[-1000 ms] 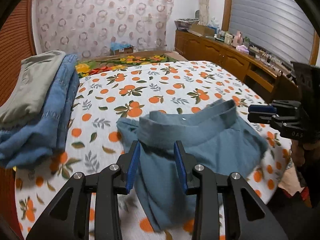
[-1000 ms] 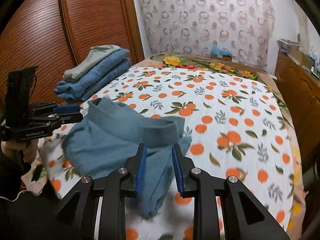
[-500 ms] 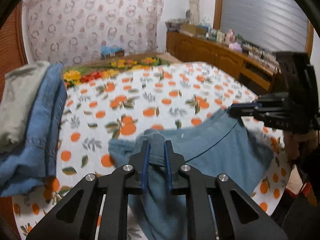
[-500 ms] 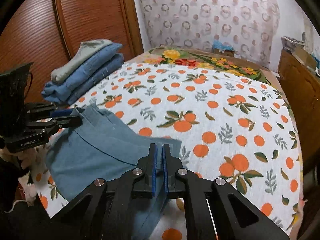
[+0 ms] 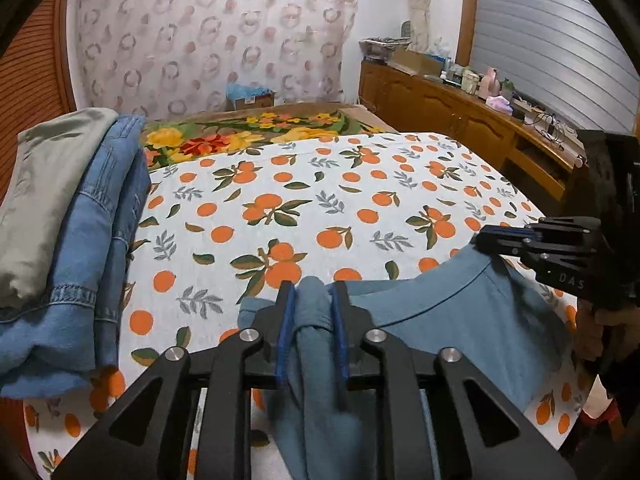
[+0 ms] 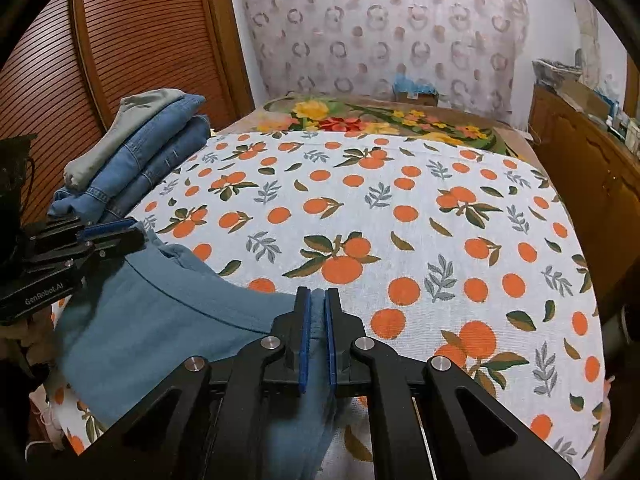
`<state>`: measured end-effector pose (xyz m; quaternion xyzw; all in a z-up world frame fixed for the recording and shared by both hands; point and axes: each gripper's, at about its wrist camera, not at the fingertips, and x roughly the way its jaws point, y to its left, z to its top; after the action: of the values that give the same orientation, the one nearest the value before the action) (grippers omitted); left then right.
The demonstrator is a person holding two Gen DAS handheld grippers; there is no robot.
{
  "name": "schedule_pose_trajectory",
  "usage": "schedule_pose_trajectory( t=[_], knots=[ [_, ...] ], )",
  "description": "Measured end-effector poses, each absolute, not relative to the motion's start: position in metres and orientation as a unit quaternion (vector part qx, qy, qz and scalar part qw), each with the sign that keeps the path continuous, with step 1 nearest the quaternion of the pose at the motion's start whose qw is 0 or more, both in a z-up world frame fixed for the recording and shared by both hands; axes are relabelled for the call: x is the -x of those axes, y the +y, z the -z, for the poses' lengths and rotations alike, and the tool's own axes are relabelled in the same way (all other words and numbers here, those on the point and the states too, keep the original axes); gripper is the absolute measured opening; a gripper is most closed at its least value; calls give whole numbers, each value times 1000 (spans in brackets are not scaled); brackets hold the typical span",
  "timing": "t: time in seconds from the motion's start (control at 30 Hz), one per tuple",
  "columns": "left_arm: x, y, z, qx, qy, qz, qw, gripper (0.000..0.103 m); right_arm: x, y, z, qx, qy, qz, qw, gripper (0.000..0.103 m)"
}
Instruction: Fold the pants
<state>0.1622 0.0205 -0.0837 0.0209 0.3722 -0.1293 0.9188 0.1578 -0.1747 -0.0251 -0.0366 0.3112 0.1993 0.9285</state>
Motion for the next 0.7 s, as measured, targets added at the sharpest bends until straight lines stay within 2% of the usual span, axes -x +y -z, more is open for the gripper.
schedule_pose_trajectory(
  t=[0.07, 0.17, 0.2, 0.23, 0.33, 0.7],
  knots=[
    [-157, 23, 80, -20, 369, 128, 920, 41, -155, -175, 23, 39, 308, -201, 929, 9],
    [-148, 26, 74, -17, 360, 129, 924, 49, -145, -177, 19, 48, 299, -201, 931, 11],
    [-144, 26, 73, -19, 360, 130, 924, 51, -139, -178, 18, 51, 295, -202, 932, 14],
    [-139, 26, 72, -23, 360, 130, 924, 55, -133, -179, 17, 55, 292, -202, 933, 21],
    [-123, 23, 72, -36, 356, 134, 924, 55, -114, -185, 17, 63, 285, -205, 934, 31],
    [-77, 27, 92, -26, 377, 139, 915, 55, -49, -222, 25, 47, 291, -224, 929, 34]
  ],
)
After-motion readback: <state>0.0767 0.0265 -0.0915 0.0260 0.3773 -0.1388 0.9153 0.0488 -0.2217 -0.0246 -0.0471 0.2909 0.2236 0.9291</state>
